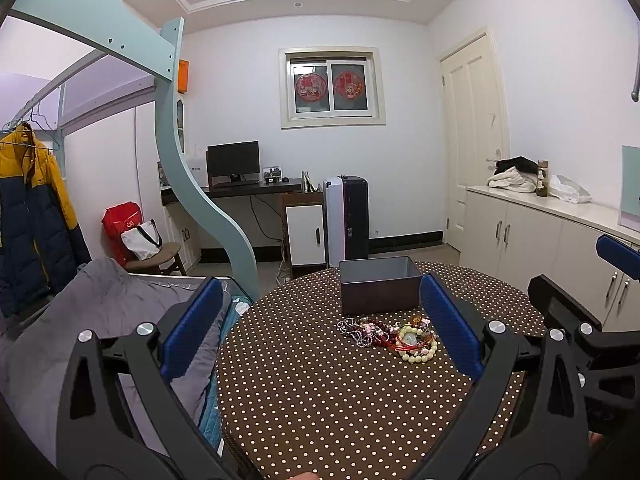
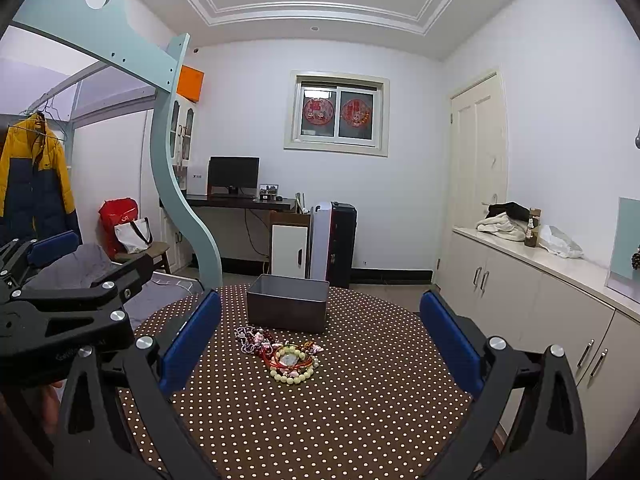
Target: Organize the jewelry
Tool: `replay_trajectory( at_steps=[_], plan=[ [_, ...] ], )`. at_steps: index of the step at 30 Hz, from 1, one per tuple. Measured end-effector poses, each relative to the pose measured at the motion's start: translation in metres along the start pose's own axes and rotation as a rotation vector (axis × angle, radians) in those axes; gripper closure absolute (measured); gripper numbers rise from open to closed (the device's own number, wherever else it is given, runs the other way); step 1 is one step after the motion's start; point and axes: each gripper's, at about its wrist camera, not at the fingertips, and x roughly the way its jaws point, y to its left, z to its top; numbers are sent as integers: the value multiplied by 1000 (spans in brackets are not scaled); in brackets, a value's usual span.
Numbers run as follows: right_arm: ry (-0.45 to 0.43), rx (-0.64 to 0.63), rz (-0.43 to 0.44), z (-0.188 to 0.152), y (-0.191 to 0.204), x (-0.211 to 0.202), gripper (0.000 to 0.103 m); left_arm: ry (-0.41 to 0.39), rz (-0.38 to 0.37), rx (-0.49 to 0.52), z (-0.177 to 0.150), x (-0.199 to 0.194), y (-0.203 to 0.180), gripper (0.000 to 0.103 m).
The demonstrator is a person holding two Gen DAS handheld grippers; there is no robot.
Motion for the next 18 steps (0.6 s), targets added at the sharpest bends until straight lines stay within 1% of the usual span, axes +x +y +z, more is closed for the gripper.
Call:
replay_trajectory(
  at_steps=[18],
  plan=[
    [8,3,2,2,-2,4,7,3,7,6,1,2,-2,6]
  ],
)
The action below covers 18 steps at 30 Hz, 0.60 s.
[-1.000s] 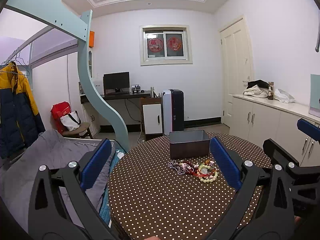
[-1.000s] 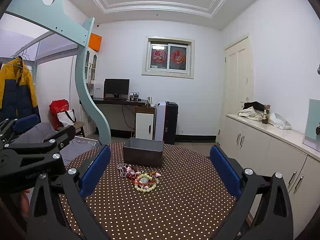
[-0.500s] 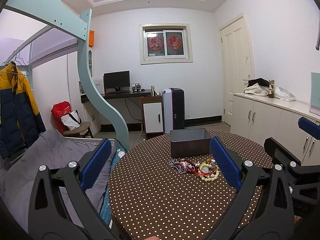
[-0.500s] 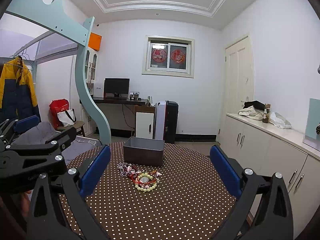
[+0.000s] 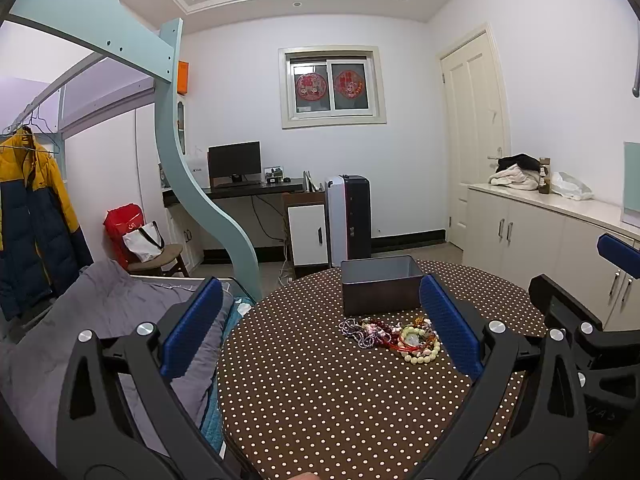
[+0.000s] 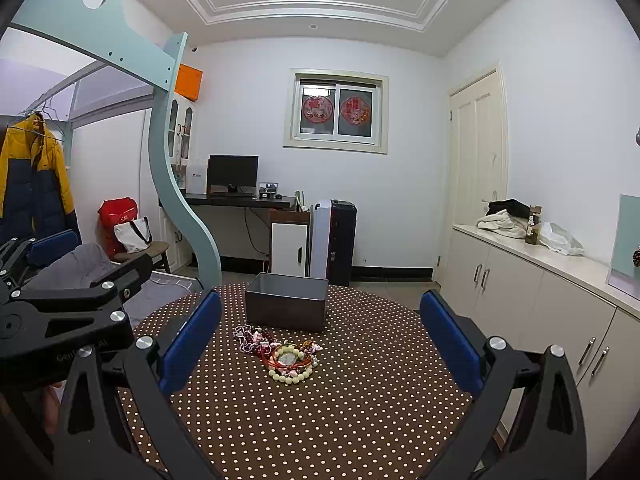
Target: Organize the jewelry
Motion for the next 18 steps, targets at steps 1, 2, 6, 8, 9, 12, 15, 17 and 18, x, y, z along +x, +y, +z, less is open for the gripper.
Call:
replay_trajectory(
  at_steps=[1,2,6,8,9,12,15,17,18],
  plan=[
    [0,0,0,0,0,0,7,0,0,0,0,0,0,6],
    [1,0,0,0,0,0,7,1,0,0,0,0,0,6],
    [6,2,1,-1,-2,2,7,4,3,2,1,2,-2,6],
    [8,2,1,-1,-3,3,7,6,5,3,1,3,-3,6],
    [9,3,1,-1,-3,4,7,7,5,3,0,3,-3,6],
    [12,3,1,-1,-4,6,7,9,6,3,0,5,-3,6],
    [15,4,1,-1,-5,7,7,12,7,4,0,7,-3,6],
    [16,4,2,-1,-3,7,7,15,7,4,-1,9,-2,6],
    [18,4,2,-1,-4,8,7,17,7,4,-1,10,-2,6]
  ],
)
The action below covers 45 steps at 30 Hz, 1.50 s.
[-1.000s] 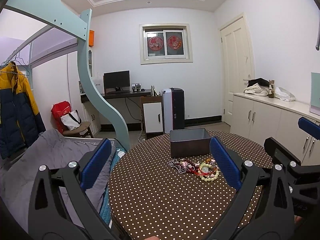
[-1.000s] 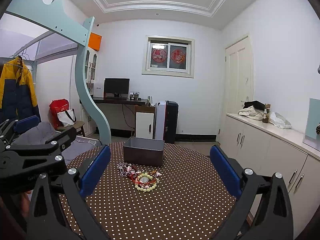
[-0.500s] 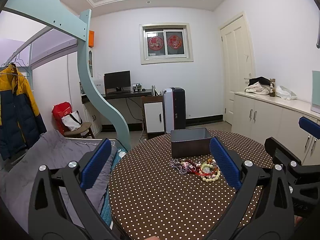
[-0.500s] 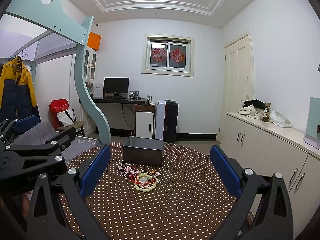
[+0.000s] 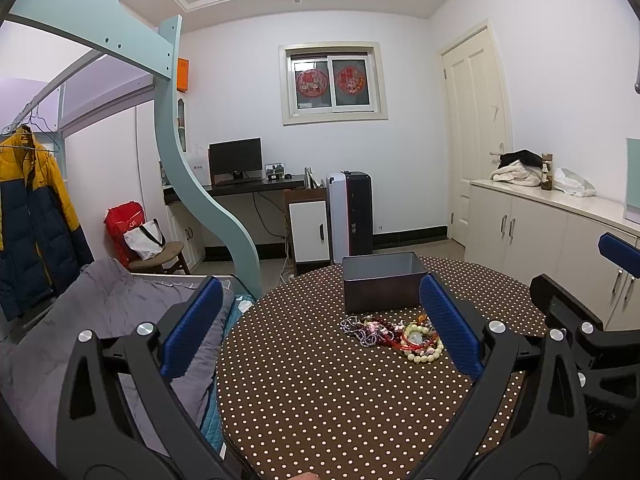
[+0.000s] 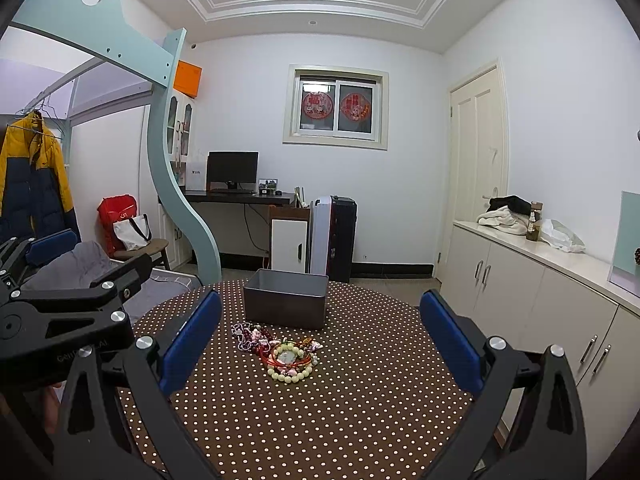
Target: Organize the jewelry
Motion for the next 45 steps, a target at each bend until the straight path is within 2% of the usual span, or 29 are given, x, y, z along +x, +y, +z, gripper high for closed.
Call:
replay_trajectory(
  at_steps=[14,20,24,31,37,40,42,45],
  plan=[
    [53,3,5,-9,-1,24,7,55,32,3,-10,29,2,6],
    [80,5,13,-15,-4,37,7,105,40,1,-19,51,10,6],
    [106,23,47,-19,-12,49,7,165,42,-12,-27,71,20,6],
    [198,86,102,-29,-36,82,7,346,-29,-72,-49,121,39,6],
    [304,78,144,-45,-50,117,8,452,-112,-60,-66,158,27,6],
    [348,76,187,-49,-54,130,17,500,-160,-33,-72,177,17,6],
    [370,63,199,-50,-56,136,21,517,-172,-36,-74,188,13,13],
    [383,58,212,-51,-59,142,22,557,-194,-42,-74,208,8,24]
  ],
)
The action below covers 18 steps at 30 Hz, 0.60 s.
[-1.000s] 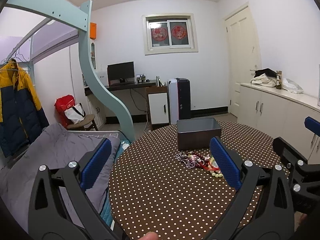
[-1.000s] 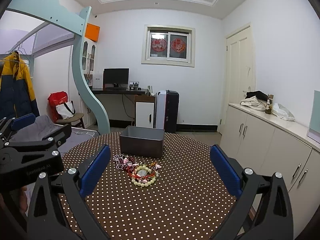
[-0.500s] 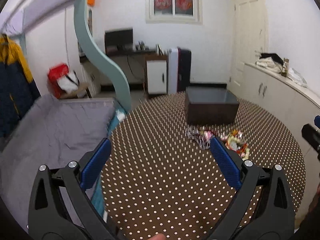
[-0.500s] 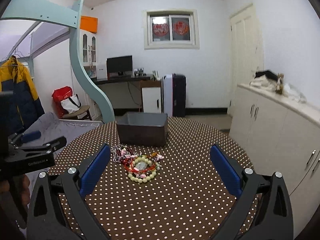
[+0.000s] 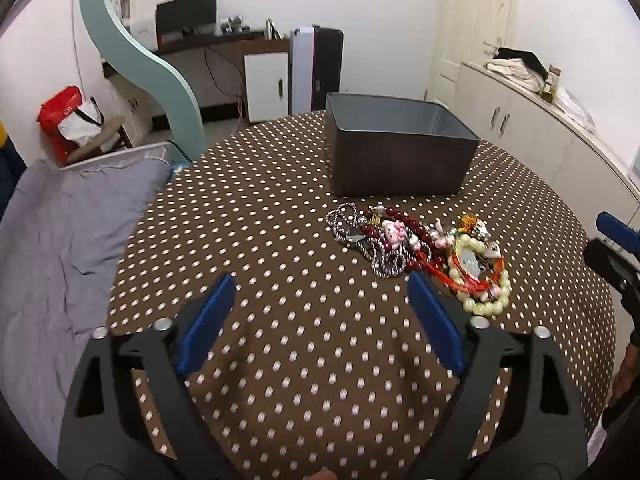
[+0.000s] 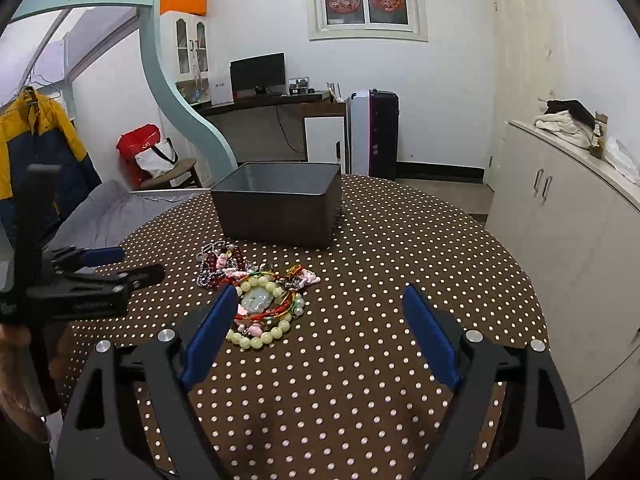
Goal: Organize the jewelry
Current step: 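Move both tools toward the jewelry pile beside the grey box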
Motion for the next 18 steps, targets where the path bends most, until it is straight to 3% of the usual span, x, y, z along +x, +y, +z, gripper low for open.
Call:
replay_trajectory(
  at_steps=[2,7,9,11,18],
  plan=[
    [13,8,20,1,-4,3,22,31,-16,5,5,10,-4,30],
    [40,4,26,3,-7,10,22,89,-75,18,12,30,-16,32],
    [45,1,32,3,-7,14,22,108,-48,30,13,38,-18,55],
    [49,0,37,4,-7,16,22,136,-45,24,14,45,-16,65],
    [60,-3,51,9,-5,20,22,148,-21,87,24,52,-23,62]
  ],
)
